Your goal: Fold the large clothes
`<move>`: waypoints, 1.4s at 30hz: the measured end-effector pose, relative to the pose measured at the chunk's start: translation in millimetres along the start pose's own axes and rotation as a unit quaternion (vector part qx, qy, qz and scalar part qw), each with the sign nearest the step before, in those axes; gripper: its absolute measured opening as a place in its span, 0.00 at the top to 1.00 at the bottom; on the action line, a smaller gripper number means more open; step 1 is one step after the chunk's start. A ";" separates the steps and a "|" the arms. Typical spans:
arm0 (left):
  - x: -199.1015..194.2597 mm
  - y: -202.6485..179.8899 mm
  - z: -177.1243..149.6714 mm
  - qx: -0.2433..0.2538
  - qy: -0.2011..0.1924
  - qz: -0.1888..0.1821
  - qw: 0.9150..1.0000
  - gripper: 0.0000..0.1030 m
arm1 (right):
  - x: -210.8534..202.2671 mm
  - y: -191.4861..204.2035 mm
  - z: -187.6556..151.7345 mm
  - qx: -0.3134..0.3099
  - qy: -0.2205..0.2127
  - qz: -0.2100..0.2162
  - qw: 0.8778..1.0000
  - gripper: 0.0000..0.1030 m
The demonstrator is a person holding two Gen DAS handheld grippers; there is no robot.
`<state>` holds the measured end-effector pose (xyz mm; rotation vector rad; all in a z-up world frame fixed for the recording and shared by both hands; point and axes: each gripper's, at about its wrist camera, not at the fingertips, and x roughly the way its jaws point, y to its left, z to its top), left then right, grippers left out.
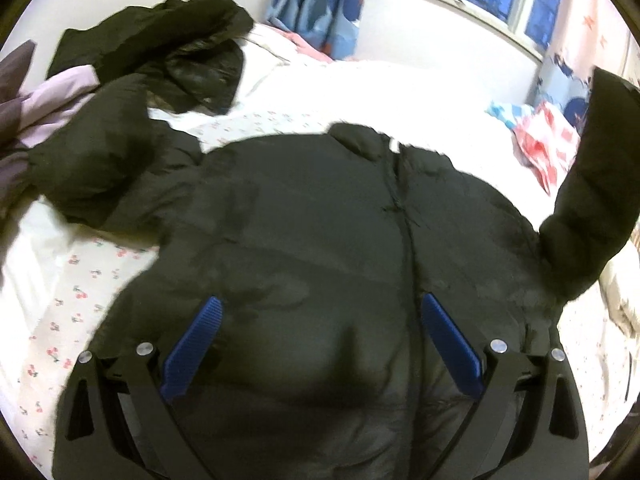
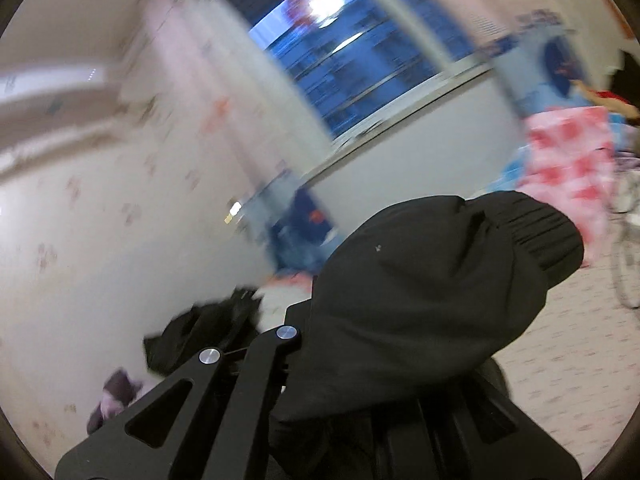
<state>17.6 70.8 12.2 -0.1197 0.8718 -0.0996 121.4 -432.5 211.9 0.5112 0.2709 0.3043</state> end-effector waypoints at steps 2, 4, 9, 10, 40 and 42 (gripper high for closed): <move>-5.9 13.4 4.2 -0.014 -0.009 0.001 1.000 0.07 | 32.2 34.4 -23.8 -0.023 0.026 0.009 0.999 0.97; -10.5 29.0 6.9 -0.032 -0.015 0.000 0.999 0.07 | 57.8 61.3 -51.6 -0.038 0.053 0.020 0.998 0.97; -12.2 62.7 12.4 -0.081 -0.021 0.000 0.996 0.07 | 125.6 106.5 -127.9 -0.067 0.120 0.034 0.990 0.97; -12.0 66.7 12.9 -0.086 -0.022 0.000 0.996 0.07 | 137.8 112.6 -144.7 -0.075 0.135 0.034 0.987 0.97; 1.2 70.8 13.1 -0.101 -0.020 0.011 0.995 0.07 | 254.2 199.1 -321.1 -0.295 0.401 -0.067 0.864 0.07; 1.3 73.9 13.0 -0.107 -0.020 0.008 0.994 0.07 | 262.2 215.2 -339.7 -0.311 0.442 -0.048 0.840 0.07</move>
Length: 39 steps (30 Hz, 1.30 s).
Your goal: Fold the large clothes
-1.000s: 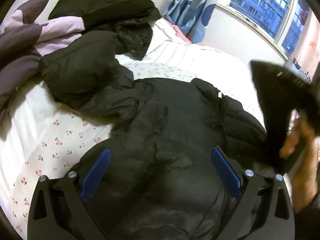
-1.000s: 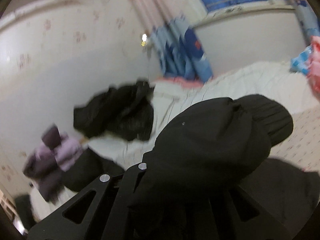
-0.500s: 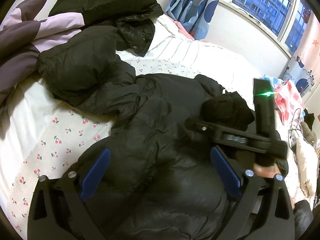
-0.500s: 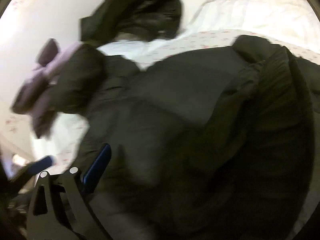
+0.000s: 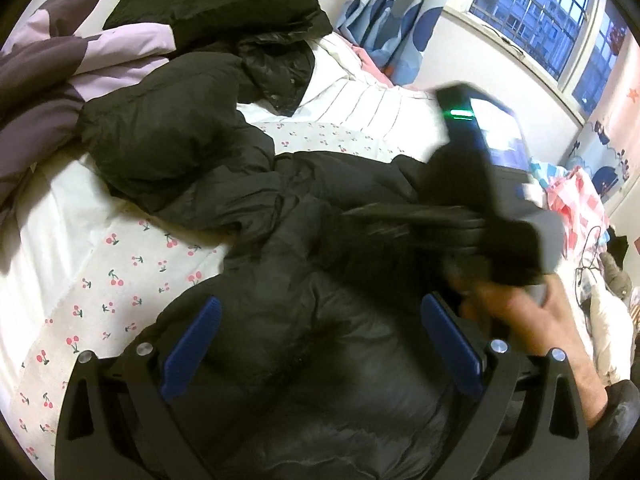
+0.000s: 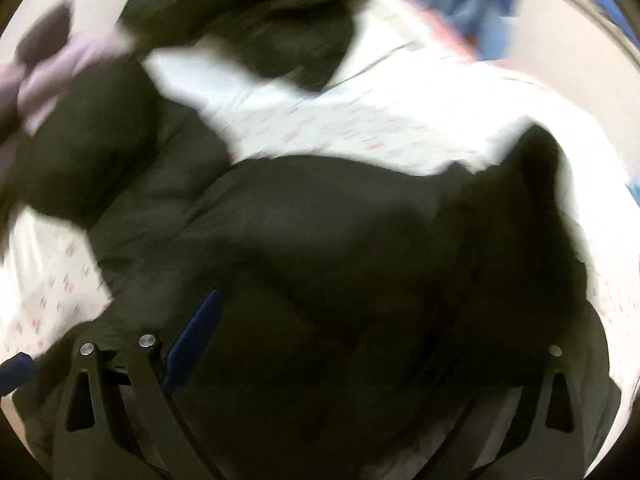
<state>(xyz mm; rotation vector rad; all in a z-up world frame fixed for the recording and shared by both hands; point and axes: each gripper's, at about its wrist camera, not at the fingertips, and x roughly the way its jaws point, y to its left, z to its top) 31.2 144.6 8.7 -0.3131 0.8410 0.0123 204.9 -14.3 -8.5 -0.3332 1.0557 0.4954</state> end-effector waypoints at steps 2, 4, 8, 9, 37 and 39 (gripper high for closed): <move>-0.3 2.1 0.3 -0.003 0.001 -0.002 1.000 0.07 | 5.6 18.6 -0.1 -0.019 0.010 0.031 0.999 0.07; -0.7 2.9 0.6 -0.003 0.001 -0.004 1.000 0.07 | 0.5 22.9 -2.1 -0.023 0.000 0.038 0.999 0.07; -2.2 4.3 0.7 -0.005 -0.001 -0.006 1.000 0.07 | -18.0 -20.0 -8.4 0.073 -0.005 0.170 0.983 0.07; -1.7 4.7 0.8 -0.007 -0.001 -0.006 1.000 0.07 | -29.8 -44.9 -13.1 0.124 -0.023 0.215 0.968 0.07; 169.4 -72.5 26.7 0.149 0.137 0.019 0.979 0.06 | -167.7 -321.5 -306.5 0.474 -0.280 0.259 0.794 0.07; 170.4 -73.2 26.1 0.150 0.137 0.020 0.979 0.06 | -130.2 -314.1 -298.7 0.482 -0.202 0.243 0.817 0.07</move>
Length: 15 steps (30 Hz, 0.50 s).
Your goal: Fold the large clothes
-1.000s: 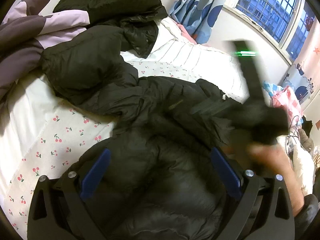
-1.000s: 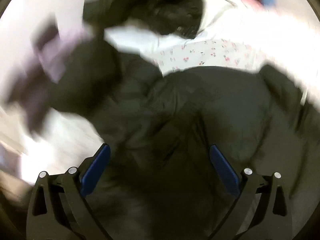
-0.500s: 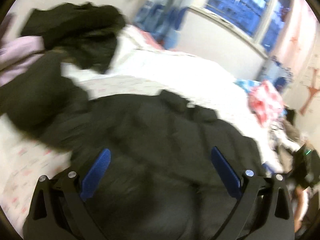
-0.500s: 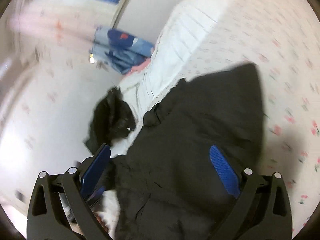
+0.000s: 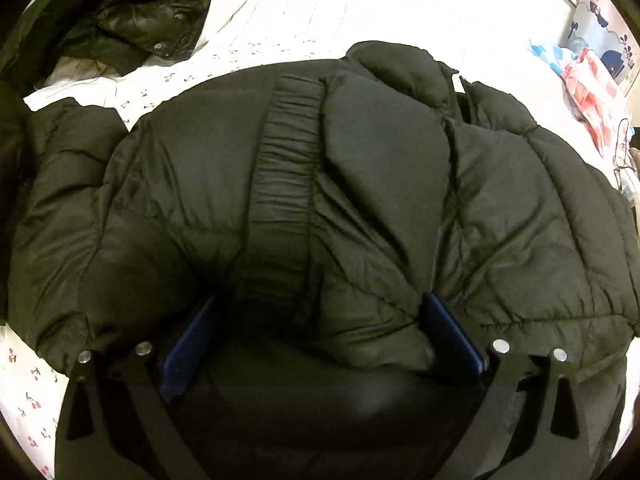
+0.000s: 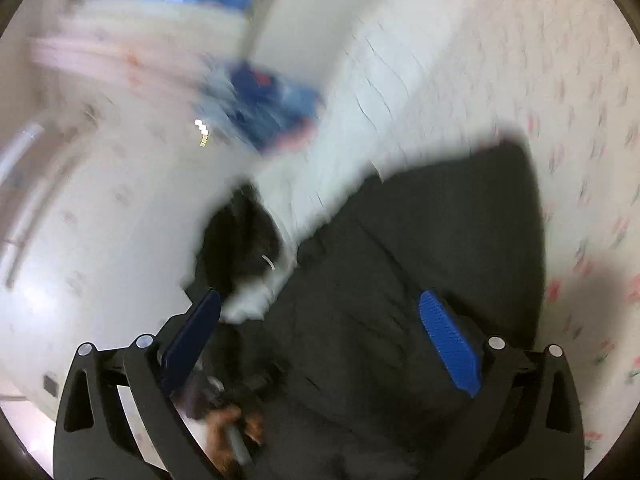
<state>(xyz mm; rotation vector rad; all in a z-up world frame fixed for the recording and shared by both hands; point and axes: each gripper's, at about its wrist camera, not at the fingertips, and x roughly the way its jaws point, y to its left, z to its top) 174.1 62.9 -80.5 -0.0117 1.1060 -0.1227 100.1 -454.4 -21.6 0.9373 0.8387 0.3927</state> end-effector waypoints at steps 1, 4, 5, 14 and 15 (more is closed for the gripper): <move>-0.9 0.1 0.3 -0.001 -0.002 -0.001 1.000 0.06 | 16.5 -16.6 -6.4 0.012 0.026 -0.057 0.998 0.10; -26.5 -1.1 -6.5 0.014 -0.034 0.023 0.999 0.06 | 5.9 -19.9 -16.1 0.008 0.021 -0.098 0.995 0.18; -46.1 -3.8 -12.2 0.036 -0.064 0.046 0.996 0.06 | 2.3 -11.2 -15.1 0.001 0.016 -0.110 0.994 0.17; -194.9 142.7 -81.1 -0.146 -0.222 0.035 0.964 0.06 | -15.7 85.8 -67.8 -0.076 -0.017 -0.083 0.993 0.08; -198.1 170.5 -84.0 -0.193 -0.224 0.033 0.955 0.06 | -2.9 94.3 -76.0 -0.075 -0.012 -0.080 0.994 0.08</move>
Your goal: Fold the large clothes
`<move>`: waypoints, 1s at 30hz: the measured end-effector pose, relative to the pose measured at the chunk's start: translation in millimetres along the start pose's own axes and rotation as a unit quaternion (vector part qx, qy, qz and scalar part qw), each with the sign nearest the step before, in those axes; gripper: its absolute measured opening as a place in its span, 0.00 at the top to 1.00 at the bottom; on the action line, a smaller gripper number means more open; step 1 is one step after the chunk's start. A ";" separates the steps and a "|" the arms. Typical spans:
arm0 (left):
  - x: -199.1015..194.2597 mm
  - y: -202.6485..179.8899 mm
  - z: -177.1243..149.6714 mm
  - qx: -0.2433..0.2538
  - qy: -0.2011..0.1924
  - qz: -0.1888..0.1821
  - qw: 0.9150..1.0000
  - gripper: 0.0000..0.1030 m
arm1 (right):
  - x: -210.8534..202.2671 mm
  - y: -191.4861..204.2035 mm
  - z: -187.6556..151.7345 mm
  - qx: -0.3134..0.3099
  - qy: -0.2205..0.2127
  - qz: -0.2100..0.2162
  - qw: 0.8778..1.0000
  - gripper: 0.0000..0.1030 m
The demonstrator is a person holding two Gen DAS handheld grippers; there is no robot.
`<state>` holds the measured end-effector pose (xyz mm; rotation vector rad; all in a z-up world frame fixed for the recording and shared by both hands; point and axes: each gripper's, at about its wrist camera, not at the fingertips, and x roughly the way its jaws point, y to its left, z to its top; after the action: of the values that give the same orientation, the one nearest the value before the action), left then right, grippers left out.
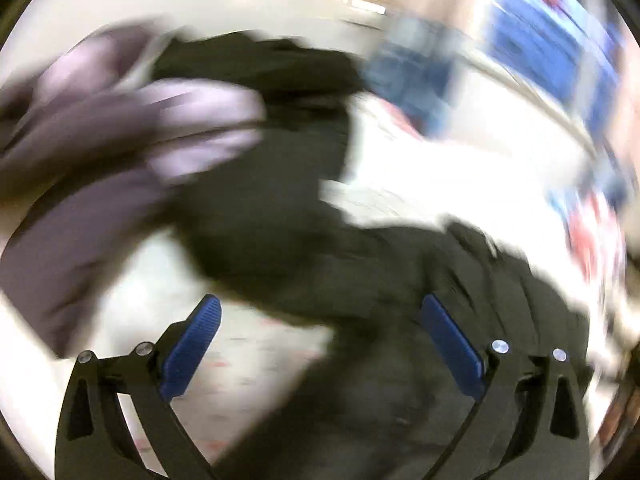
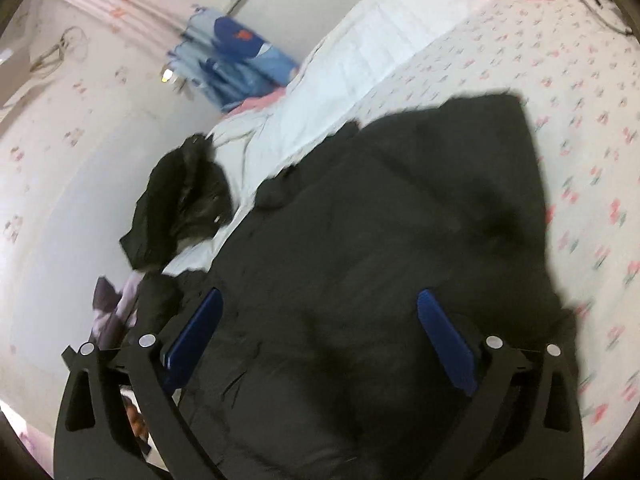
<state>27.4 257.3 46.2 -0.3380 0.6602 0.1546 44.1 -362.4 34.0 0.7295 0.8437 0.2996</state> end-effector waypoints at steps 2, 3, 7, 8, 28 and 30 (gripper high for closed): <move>10.9 29.5 14.9 -0.049 0.009 0.006 0.999 0.06 | 12.0 6.1 -16.9 0.007 0.015 0.007 1.000 0.08; 18.6 38.4 19.7 -0.058 0.012 0.004 0.998 0.06 | 20.6 4.8 -23.8 0.008 0.022 0.009 1.000 0.08; 61.9 43.4 41.3 -0.079 0.047 -0.017 0.996 0.06 | 49.1 4.8 -43.5 -0.015 0.034 -0.004 0.999 0.08; 64.4 41.7 39.1 -0.083 0.059 -0.039 0.994 0.07 | 58.7 4.3 -41.8 -0.024 0.035 -0.008 0.999 0.08; 26.5 -29.7 69.8 -0.167 0.090 -0.384 0.904 0.69 | 220.2 149.2 -75.1 0.079 0.213 0.399 0.888 0.07; 25.2 -24.7 67.8 -0.167 0.093 -0.389 0.901 0.69 | 248.8 156.9 -73.8 0.131 0.218 0.417 0.873 0.07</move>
<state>92.1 259.1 86.9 -0.9331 0.6420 -0.5446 153.2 -87.3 -32.4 1.2979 0.9639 1.1780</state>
